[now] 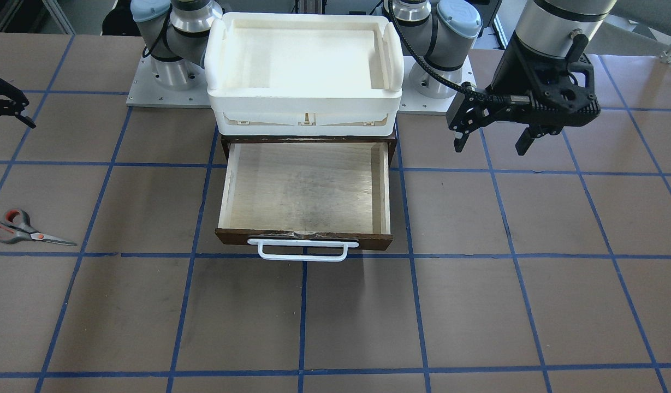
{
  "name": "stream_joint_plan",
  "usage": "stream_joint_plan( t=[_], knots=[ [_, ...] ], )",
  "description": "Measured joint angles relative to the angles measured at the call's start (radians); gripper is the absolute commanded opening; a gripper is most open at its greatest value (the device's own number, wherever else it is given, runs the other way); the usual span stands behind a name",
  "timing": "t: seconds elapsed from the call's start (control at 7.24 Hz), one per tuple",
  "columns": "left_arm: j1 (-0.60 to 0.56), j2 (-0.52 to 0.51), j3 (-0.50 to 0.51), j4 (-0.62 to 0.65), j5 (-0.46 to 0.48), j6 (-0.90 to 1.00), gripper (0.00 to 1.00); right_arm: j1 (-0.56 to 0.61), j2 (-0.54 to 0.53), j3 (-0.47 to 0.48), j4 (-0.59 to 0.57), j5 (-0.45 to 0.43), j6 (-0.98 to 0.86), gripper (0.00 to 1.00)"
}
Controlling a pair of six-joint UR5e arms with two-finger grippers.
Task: Put scissors in drawer and close it
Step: 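Move the right gripper over the grey-and-orange scissors and lower it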
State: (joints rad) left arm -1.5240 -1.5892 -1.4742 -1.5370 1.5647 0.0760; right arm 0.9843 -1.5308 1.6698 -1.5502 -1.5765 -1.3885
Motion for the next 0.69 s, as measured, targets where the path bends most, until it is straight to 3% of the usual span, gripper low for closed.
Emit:
stream_joint_plan(
  t=[0.28, 0.69],
  knots=[
    [0.000, 0.000, 0.000, 0.000, 0.000, 0.000, 1.00, -0.059, 0.017, 0.124, -0.250, -0.064, -0.340, 1.00],
    [-0.001, 0.000, 0.000, 0.000, 0.000, 0.001, 1.00, -0.071, 0.070, 0.242, -0.543, -0.071, -0.558, 1.00]
  ],
)
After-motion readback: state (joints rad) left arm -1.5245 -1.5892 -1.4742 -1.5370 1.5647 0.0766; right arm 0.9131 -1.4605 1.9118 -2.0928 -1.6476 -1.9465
